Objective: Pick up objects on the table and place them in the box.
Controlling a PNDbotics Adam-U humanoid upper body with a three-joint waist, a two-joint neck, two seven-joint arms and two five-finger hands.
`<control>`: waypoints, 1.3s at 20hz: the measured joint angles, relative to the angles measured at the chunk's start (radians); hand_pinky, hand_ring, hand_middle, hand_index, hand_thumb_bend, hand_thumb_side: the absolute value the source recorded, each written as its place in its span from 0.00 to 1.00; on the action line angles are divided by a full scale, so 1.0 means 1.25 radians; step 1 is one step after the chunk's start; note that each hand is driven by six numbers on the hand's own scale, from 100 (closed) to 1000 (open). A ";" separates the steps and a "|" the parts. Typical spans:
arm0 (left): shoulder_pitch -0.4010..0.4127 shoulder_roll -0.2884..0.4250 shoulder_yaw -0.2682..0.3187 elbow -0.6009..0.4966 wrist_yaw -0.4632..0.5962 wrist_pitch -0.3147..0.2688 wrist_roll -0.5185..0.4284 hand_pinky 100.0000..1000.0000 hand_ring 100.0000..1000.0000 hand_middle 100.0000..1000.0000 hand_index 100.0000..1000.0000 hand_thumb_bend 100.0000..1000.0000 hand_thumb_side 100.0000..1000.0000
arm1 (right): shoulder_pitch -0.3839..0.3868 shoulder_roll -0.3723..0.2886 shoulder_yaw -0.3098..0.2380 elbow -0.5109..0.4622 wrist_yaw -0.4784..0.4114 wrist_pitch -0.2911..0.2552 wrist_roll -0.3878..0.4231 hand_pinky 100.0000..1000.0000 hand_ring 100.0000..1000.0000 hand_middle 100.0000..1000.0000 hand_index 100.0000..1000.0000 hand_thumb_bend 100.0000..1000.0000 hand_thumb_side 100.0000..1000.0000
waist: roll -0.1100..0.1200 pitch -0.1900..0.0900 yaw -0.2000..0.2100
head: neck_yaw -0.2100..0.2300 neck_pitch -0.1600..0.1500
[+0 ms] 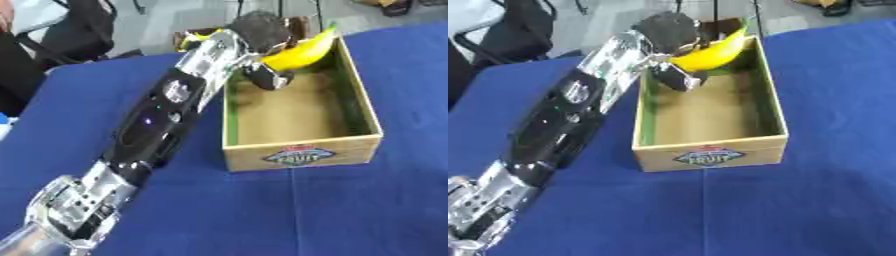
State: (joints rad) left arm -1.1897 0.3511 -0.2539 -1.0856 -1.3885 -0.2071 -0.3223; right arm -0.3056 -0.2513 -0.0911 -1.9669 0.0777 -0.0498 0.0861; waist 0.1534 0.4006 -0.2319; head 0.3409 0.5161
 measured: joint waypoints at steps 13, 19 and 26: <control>0.009 -0.043 -0.002 0.039 -0.066 -0.019 0.029 0.15 0.41 0.41 0.56 0.00 0.43 | -0.002 0.000 0.000 0.000 0.000 0.002 0.005 0.61 0.68 0.55 0.83 0.00 1.00 | 0.000 0.007 -0.009 | 0.007 -0.014; 0.020 -0.052 -0.006 0.054 -0.084 -0.029 0.039 0.16 0.41 0.42 0.57 0.00 0.44 | -0.002 0.001 0.000 0.000 0.000 0.002 0.005 0.61 0.68 0.55 0.83 0.00 1.00 | 0.001 0.012 -0.011 | 0.007 -0.020; 0.023 -0.056 -0.009 0.060 -0.088 -0.046 0.030 0.45 0.62 0.65 0.78 0.00 0.59 | -0.002 0.001 0.000 0.000 0.001 0.003 0.005 0.61 0.68 0.55 0.83 0.00 1.00 | 0.002 0.013 -0.010 | 0.007 -0.020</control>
State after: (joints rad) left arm -1.1613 0.2811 -0.2650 -1.0100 -1.4984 -0.2643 -0.2848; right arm -0.3079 -0.2504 -0.0906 -1.9669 0.0785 -0.0463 0.0926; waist 0.1556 0.4172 -0.2449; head 0.3500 0.4913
